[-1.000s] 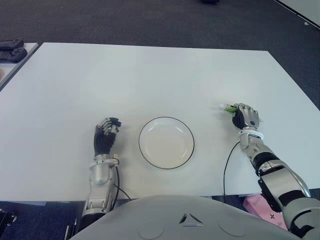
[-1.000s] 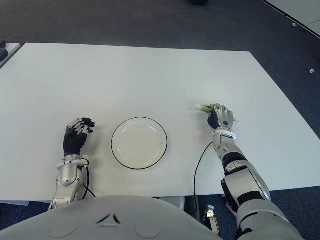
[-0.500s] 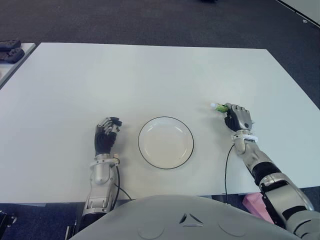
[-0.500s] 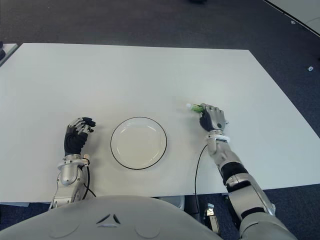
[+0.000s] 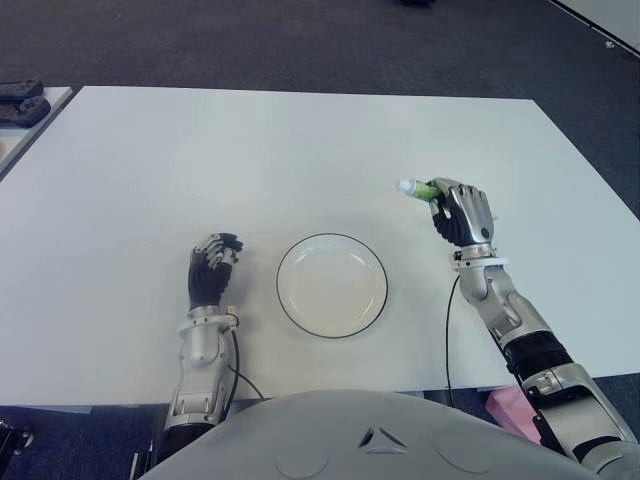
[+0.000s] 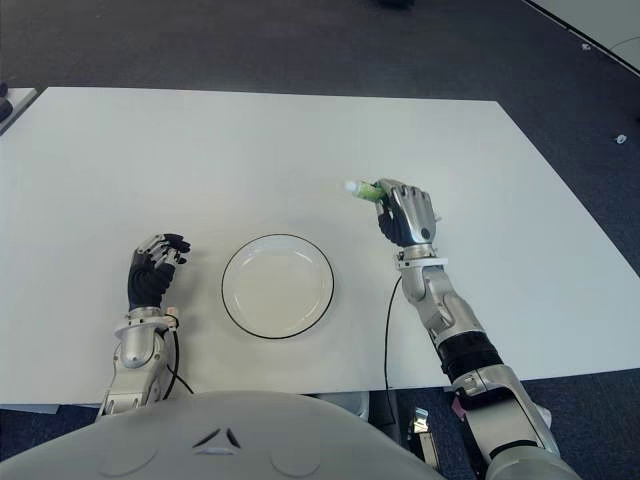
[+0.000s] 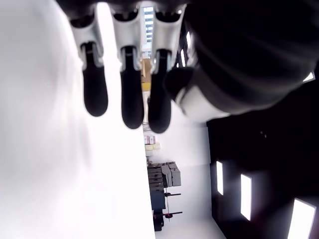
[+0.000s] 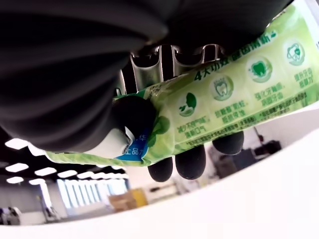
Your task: Put the toothpaste on the table into the plate.
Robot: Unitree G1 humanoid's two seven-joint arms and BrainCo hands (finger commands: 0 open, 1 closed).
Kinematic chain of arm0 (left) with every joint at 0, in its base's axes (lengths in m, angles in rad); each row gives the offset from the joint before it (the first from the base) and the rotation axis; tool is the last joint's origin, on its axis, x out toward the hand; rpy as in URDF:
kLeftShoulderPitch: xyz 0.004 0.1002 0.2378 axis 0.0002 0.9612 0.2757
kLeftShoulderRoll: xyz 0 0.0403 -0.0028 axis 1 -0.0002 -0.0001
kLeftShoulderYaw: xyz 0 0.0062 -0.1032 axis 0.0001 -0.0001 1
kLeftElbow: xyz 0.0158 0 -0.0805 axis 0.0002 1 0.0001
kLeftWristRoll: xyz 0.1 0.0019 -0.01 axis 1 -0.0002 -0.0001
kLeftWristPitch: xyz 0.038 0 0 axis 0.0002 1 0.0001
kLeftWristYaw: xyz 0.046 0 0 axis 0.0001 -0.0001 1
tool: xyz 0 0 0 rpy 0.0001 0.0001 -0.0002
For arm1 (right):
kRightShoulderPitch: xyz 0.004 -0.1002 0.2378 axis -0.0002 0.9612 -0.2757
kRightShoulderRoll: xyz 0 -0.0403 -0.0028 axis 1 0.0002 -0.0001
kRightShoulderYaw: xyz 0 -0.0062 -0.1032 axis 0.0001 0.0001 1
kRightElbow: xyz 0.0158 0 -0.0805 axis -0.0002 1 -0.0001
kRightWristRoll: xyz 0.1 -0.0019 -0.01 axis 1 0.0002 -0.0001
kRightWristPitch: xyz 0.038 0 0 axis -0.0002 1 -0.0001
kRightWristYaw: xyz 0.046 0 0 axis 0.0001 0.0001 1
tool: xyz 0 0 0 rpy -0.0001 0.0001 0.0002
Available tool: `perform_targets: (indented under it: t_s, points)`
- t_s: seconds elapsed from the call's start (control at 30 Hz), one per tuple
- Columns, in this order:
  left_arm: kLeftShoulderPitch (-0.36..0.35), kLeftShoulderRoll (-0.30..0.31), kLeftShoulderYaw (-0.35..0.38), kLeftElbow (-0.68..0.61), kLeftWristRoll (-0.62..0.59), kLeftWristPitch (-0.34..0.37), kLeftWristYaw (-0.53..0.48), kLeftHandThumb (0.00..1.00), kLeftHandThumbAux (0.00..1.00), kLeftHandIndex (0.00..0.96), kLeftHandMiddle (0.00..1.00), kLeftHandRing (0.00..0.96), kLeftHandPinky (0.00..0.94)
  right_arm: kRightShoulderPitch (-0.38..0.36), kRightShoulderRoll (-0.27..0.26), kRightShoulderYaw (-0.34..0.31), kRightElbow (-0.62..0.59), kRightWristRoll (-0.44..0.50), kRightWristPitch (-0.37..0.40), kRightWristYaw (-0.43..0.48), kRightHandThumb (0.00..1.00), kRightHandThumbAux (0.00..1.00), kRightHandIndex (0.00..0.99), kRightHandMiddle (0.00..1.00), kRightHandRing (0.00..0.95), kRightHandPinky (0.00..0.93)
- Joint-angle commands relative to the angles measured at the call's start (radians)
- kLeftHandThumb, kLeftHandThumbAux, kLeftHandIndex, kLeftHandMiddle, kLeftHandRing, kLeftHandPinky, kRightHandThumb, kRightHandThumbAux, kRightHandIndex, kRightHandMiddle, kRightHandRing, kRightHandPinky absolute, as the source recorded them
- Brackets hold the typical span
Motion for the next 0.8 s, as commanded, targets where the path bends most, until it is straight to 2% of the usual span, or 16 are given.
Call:
perform_targets:
  t_s: [0.03,0.2,0.5,0.67,0.8]
  points:
    - [-0.011,-0.001,0.003,-0.005,0.007,0.016,0.005,0.714,0.723,0.428,0.483,0.472,0.484,0.0,0.031,-0.001,-0.072,0.029,-0.065,0.07,0.848,0.682,0.39,0.541,0.867,0.873]
    - [-0.014,0.0,0.0,0.0,-0.001,0.004,-0.005,0.714,0.722,0.429,0.484,0.472,0.478,0.002,0.068,0.008,-0.123,0.07,-0.135,0.145,0.849,0.682,0.389,0.541,0.871,0.876]
    - [-0.014,-0.003,-0.003,0.003,-0.004,-0.004,-0.004,0.716,0.723,0.429,0.479,0.462,0.473,0.034,0.101,0.038,-0.23,0.085,-0.17,0.322,0.85,0.68,0.392,0.544,0.876,0.884]
    - [-0.013,-0.003,-0.005,0.006,0.0,-0.013,-0.001,0.716,0.723,0.429,0.478,0.461,0.47,0.025,0.097,0.068,-0.216,0.067,-0.23,0.39,0.85,0.68,0.391,0.544,0.875,0.881]
    - [-0.012,-0.003,-0.005,0.007,0.004,-0.015,0.002,0.716,0.723,0.429,0.476,0.459,0.466,0.013,0.111,0.103,-0.185,0.028,-0.286,0.397,0.851,0.68,0.393,0.546,0.873,0.884]
